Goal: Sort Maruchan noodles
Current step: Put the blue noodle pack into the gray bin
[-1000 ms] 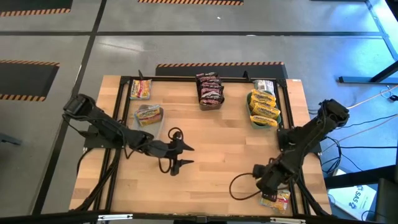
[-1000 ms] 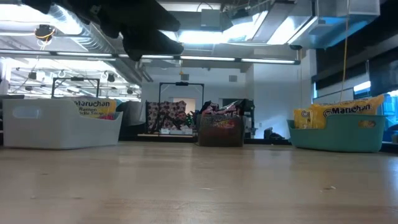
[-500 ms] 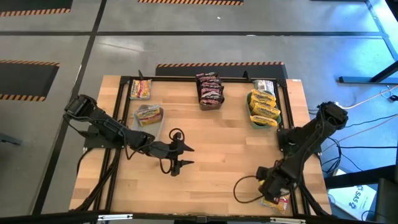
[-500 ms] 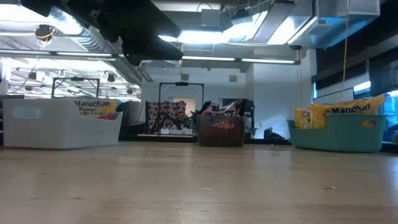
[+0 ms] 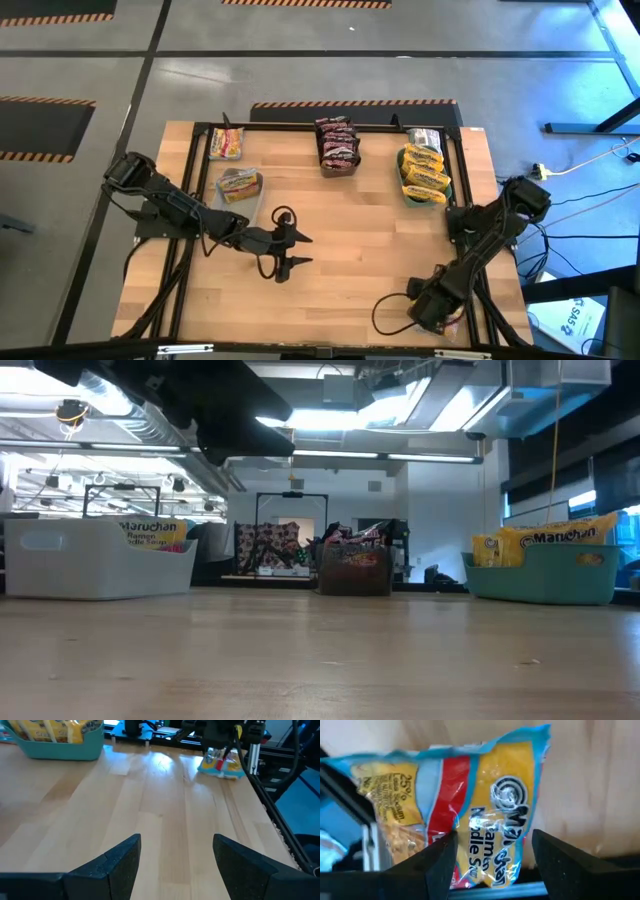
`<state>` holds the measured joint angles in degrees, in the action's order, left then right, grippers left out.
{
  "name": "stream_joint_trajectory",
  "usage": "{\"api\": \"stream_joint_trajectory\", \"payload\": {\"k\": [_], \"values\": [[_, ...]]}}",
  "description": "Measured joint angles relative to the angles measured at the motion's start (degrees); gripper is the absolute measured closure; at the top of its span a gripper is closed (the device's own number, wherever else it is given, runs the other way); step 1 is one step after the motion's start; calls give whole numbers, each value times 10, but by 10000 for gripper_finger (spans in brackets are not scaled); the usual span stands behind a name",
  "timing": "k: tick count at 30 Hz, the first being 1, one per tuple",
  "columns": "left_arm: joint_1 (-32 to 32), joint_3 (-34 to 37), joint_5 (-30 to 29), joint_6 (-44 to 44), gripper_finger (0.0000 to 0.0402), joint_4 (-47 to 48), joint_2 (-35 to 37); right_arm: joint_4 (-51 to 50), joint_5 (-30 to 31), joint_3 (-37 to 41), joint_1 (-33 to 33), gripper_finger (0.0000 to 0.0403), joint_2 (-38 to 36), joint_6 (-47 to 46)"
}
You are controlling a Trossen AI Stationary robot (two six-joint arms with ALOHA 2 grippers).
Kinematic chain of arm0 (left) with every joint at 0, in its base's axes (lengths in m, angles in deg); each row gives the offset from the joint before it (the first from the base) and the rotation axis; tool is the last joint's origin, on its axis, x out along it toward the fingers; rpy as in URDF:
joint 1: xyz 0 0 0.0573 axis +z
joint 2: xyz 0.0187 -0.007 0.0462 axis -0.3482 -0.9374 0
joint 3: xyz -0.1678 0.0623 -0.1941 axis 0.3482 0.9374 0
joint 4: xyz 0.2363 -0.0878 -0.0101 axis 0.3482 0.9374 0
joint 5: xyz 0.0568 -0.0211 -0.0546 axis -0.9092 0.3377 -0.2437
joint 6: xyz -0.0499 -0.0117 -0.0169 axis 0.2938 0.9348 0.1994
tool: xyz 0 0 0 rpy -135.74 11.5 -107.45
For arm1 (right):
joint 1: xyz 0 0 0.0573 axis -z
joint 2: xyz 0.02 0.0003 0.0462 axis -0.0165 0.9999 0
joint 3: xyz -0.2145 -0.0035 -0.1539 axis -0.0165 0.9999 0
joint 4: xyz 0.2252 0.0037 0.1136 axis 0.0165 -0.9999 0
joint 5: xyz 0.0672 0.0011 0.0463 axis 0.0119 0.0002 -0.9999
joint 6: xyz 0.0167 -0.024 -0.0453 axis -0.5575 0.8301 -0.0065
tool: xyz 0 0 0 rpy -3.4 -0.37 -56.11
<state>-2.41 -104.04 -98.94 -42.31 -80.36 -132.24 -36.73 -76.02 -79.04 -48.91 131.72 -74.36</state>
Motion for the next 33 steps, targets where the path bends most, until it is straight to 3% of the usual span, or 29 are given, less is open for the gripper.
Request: {"api": "stream_joint_trajectory", "payload": {"k": [8,18,24,29,33], "values": [[0,0,-12,0,159,-1,0,21,138,0,84,160,-1,46],[0,0,-12,1,159,-2,0,200,337,3,220,160,3,202],[-1,-1,-12,11,159,-22,-14,191,364,3,243,160,-19,281],[-2,-1,-11,-3,159,-101,-66,119,398,4,232,160,-56,266],[-3,-11,-15,-18,159,-136,-111,162,401,47,233,160,-94,261]]}}
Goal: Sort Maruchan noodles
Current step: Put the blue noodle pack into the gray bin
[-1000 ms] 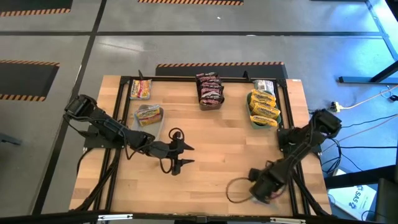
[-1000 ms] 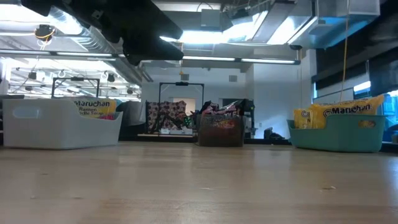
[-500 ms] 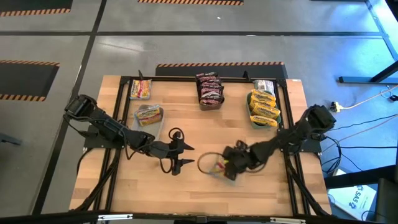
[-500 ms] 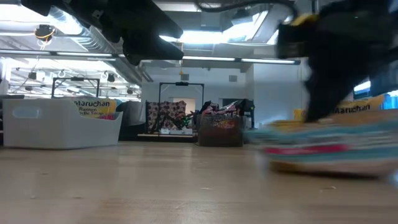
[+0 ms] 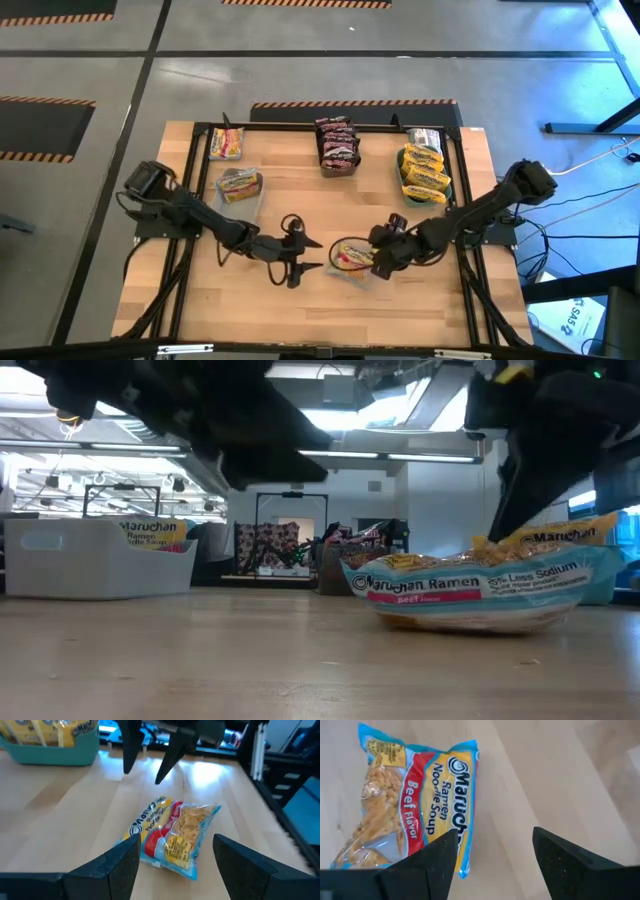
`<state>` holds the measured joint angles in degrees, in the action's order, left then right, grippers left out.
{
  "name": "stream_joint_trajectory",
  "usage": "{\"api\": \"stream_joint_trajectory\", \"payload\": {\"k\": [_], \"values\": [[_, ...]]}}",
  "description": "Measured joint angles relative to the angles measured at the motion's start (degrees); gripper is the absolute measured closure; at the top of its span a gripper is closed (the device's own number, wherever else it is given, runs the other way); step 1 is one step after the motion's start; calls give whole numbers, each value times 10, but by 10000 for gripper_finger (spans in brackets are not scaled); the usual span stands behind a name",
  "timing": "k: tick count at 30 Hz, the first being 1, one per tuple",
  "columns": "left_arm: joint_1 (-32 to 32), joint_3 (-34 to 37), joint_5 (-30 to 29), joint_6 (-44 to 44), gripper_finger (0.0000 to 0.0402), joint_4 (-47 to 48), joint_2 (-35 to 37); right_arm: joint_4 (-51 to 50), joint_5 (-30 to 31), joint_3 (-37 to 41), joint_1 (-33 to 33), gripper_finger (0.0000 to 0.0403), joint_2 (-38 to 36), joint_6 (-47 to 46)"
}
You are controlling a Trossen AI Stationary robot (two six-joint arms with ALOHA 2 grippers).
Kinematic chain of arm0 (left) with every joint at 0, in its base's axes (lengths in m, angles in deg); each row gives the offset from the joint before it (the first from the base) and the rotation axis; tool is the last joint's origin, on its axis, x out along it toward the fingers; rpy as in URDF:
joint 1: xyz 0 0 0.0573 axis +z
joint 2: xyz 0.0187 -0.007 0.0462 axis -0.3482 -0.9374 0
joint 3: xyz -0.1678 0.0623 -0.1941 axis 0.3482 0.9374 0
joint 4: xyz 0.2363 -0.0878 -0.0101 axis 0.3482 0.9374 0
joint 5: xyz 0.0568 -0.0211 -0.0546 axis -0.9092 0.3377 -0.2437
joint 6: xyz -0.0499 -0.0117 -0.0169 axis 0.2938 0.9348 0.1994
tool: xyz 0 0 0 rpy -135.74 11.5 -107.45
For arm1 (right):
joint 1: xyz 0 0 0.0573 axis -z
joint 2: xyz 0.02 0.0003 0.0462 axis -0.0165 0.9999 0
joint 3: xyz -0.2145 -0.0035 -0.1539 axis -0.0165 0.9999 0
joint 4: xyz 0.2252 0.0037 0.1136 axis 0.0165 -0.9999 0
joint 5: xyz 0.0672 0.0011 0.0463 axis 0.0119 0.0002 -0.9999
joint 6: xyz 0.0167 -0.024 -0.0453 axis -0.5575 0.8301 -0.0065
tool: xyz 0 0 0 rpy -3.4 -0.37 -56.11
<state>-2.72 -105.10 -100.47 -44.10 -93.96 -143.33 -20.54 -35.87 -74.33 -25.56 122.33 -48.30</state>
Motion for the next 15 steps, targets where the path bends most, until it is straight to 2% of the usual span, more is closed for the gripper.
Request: {"api": "stream_joint_trajectory", "payload": {"k": [9,15], "values": [[-1,-103,-10,-48,159,27,-103,211,-65,172,44,160,-89,-11],[1,-165,-8,-77,159,25,-156,231,-88,221,62,160,-117,-58]]}}
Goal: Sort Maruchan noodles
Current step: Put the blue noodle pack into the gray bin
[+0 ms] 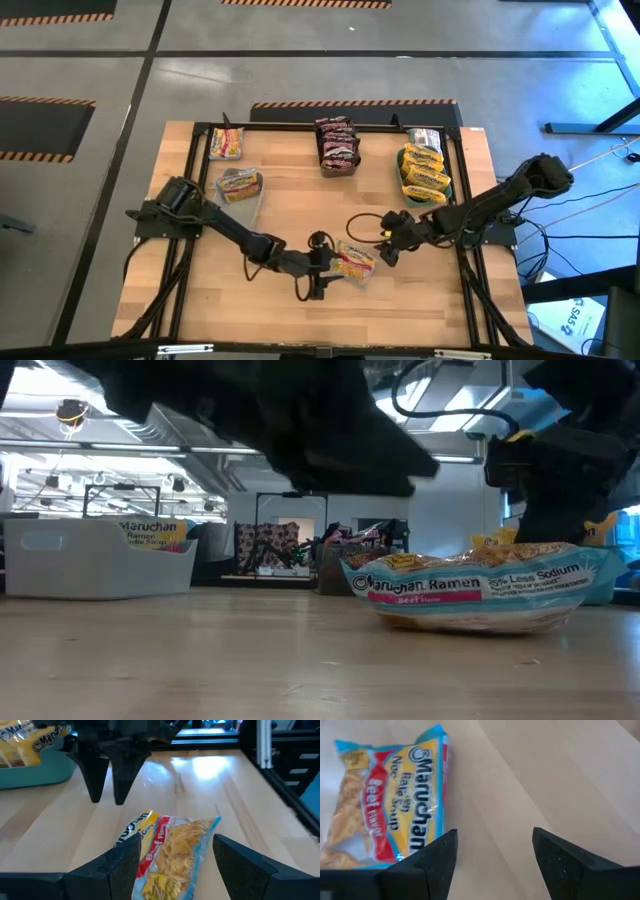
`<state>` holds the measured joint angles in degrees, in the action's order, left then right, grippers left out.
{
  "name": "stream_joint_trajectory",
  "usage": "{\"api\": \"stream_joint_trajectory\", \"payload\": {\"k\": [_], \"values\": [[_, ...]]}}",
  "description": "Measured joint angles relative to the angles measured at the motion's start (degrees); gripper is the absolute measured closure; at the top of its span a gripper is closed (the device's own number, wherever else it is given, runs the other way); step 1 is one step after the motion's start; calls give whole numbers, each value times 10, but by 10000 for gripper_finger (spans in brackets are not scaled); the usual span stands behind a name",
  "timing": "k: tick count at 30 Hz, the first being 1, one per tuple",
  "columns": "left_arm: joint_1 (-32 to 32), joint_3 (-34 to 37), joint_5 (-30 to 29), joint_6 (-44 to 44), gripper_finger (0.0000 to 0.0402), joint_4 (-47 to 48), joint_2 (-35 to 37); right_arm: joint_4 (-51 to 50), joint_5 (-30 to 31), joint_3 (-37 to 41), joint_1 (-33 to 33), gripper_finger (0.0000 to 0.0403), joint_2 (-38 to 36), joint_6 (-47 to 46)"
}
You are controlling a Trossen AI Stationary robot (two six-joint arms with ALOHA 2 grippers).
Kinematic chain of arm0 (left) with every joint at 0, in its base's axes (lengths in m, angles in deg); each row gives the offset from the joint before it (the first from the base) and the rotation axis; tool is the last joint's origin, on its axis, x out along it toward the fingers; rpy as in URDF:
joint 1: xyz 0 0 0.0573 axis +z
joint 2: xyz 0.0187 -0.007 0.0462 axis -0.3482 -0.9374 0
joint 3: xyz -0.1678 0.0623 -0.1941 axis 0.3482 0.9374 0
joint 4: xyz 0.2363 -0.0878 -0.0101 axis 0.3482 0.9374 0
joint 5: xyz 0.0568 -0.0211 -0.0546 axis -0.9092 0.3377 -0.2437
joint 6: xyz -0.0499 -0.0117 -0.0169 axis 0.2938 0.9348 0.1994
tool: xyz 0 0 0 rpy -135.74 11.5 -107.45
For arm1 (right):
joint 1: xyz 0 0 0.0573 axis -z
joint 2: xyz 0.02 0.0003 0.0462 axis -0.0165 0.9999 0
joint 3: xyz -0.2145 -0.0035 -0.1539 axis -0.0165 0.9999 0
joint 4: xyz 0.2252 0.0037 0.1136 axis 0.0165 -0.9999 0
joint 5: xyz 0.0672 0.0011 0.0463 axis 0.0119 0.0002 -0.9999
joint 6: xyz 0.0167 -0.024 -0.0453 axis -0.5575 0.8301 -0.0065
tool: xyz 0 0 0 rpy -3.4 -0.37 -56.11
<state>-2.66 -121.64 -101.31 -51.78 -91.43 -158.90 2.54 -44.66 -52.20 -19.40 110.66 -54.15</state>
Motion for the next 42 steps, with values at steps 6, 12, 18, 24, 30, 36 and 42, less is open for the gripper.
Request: {"api": "stream_joint_trajectory", "payload": {"k": [6,12,18,24,30,36,42], "values": [[11,-34,0,0,159,8,-50,28,9,6,2,160,2,-7],[16,-39,-6,13,159,68,-55,78,19,5,1,160,2,-3],[25,-38,-44,20,159,216,-15,89,47,5,1,160,2,-7],[13,-38,-50,45,159,300,71,119,66,5,2,160,2,-9],[-8,-38,-65,50,159,308,89,131,52,5,1,131,24,-29],[-6,-37,-62,45,159,269,53,134,19,5,-9,74,76,-94],[7,-37,-17,28,159,211,7,166,-10,5,-44,51,92,-117]]}}
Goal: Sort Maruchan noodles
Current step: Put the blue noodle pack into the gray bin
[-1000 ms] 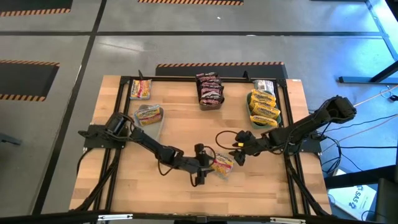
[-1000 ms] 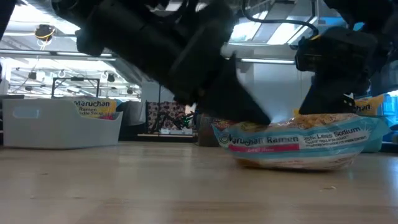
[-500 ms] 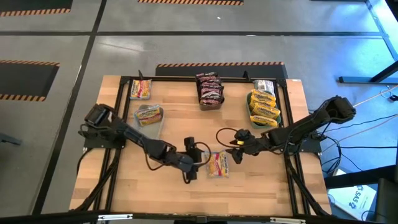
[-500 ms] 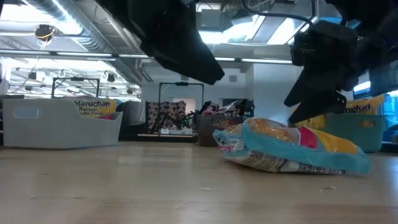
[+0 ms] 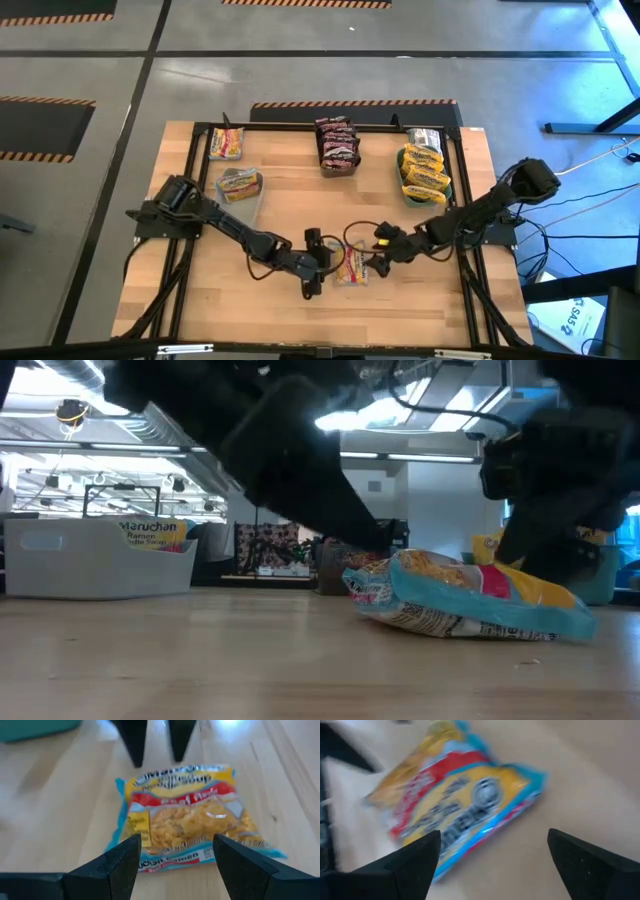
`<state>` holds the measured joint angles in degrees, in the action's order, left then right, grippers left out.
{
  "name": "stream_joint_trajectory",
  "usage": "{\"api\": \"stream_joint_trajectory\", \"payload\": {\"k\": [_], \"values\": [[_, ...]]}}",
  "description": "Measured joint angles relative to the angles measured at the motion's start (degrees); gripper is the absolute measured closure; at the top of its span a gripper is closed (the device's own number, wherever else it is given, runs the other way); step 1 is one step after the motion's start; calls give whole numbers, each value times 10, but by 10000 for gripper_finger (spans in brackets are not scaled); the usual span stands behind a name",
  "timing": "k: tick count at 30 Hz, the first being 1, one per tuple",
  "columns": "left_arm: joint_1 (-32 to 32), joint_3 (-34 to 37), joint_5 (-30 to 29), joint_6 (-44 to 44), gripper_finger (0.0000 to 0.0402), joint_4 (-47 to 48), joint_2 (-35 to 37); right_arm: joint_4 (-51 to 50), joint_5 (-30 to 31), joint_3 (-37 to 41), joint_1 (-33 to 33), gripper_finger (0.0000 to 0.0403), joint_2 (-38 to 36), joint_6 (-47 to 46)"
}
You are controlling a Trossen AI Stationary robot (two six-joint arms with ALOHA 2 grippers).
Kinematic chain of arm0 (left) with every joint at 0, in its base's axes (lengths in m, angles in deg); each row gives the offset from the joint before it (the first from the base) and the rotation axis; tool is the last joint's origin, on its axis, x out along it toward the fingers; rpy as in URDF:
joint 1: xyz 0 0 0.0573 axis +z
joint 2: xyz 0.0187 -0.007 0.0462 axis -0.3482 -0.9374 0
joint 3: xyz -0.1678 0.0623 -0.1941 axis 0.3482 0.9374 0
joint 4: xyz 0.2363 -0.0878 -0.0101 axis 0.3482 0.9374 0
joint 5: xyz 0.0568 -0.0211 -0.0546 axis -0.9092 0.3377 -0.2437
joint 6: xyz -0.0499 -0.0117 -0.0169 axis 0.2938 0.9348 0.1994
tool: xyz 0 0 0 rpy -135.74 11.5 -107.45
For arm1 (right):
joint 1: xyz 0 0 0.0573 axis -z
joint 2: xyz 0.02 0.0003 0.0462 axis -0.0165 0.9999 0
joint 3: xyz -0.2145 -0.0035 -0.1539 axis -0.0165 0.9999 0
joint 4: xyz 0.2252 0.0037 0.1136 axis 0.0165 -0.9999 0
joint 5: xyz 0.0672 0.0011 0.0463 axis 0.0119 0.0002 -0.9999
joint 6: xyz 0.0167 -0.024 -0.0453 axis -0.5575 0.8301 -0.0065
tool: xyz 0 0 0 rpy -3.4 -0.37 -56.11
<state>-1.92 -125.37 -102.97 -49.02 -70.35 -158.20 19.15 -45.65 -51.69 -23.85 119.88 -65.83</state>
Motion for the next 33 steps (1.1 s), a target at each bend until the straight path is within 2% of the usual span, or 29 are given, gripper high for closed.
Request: {"api": "stream_joint_trajectory", "payload": {"k": [10,15,24,33], "values": [[11,0,24,29,159,-2,-42,11,-5,0,-30,49,2,-22],[11,0,19,47,159,22,-42,18,-45,0,-30,49,2,-28],[11,12,20,66,159,26,-42,29,-33,0,-48,49,15,-86],[-9,12,19,43,159,112,33,18,-14,0,-122,49,-6,-167]]}}
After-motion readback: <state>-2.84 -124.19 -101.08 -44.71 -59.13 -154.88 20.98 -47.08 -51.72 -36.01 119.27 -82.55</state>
